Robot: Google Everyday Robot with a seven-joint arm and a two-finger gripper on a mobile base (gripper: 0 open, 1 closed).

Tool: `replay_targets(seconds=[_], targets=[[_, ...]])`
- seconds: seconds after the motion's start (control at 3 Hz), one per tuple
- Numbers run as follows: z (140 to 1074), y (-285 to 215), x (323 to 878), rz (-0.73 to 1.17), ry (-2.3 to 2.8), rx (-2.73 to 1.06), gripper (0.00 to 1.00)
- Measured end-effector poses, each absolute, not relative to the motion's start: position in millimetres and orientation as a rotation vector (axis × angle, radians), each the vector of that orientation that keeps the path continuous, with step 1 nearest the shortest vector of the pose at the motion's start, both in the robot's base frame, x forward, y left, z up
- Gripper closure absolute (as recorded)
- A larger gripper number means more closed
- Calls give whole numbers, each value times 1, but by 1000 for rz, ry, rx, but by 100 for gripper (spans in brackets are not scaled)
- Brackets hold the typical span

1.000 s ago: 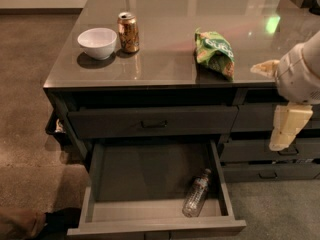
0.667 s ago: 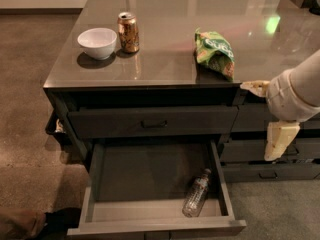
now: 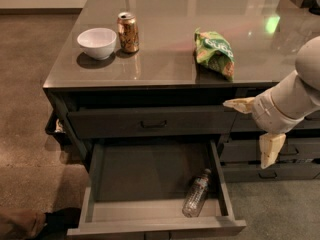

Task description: Pick water bottle from middle drawer and place on counter

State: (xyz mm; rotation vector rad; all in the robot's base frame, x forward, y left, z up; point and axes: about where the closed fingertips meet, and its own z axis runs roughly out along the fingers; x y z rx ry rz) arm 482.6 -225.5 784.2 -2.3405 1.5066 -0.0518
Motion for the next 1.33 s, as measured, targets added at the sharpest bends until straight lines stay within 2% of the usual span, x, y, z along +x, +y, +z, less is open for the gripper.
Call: replay_targets(seconds=[0.67,1.33], targets=[[762,-224,483,-19,1442,-2378,0],[638,-215,477,143,1198,-2434,0]])
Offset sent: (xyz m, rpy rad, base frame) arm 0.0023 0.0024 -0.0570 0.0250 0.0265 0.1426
